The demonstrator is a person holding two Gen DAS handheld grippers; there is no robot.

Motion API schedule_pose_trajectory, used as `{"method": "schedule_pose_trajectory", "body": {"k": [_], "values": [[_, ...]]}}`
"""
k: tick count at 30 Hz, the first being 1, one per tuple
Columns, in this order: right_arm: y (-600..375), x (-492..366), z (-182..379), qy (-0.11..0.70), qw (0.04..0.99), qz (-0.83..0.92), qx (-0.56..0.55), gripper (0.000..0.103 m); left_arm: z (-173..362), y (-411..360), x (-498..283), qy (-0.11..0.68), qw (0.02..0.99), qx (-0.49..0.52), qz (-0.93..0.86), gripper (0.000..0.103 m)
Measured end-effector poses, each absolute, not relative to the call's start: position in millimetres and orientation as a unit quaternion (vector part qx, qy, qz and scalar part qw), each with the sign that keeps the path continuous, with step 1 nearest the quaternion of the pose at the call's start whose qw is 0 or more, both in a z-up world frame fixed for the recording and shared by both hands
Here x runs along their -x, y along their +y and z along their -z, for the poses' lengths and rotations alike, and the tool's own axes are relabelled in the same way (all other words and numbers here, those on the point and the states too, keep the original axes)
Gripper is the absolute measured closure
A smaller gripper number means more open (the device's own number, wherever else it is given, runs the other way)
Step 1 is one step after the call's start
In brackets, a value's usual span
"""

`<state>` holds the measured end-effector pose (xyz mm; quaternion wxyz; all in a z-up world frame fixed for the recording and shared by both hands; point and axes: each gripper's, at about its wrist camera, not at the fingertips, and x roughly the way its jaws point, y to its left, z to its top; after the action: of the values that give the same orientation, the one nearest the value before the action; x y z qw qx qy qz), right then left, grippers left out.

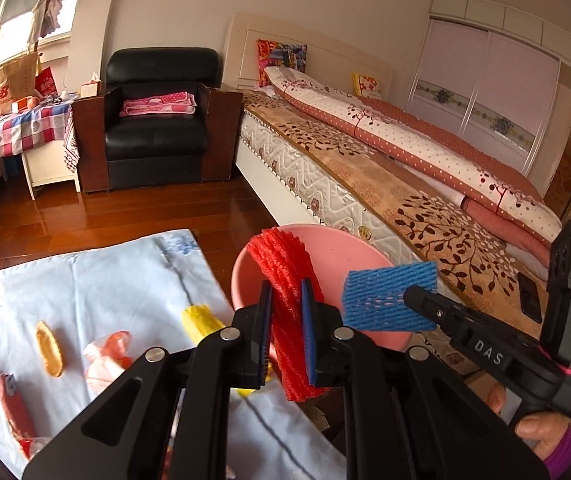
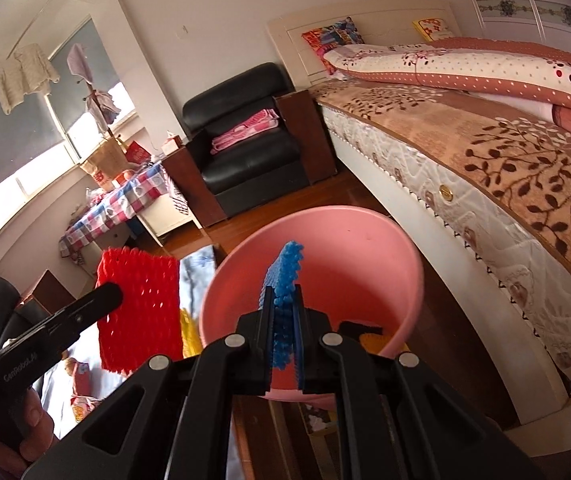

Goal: Collect trash
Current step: 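Carry both nets over the pink bucket and open both tools to drop them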

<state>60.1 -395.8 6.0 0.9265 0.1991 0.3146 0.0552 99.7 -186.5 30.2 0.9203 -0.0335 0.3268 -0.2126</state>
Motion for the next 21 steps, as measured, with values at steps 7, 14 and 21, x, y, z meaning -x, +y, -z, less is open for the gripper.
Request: {"method": "schedule_pose_trajectory", "body": {"k": [7, 14, 21], "values": [[-404.2, -62.3, 3.2, 0.323, 0.923, -0.051, -0.201, 0.096, -15.4, -206.4, -113.8, 0.342, 0.915, 0.022, 0.213, 0.090], [-401.9, -67.4, 8.5, 0.334, 0.923, -0.047, -0.187, 0.095, -4.6, -212.2, -118.6, 0.353, 0.913, 0.017, 0.204, 0.090], [-399.4, -69.5, 10.4, 0.338, 0.924, -0.046, -0.175, 0.095, 0.0, -214.2, -125.7, 0.361, 0.913, 0.026, 0.190, 0.089]]}}
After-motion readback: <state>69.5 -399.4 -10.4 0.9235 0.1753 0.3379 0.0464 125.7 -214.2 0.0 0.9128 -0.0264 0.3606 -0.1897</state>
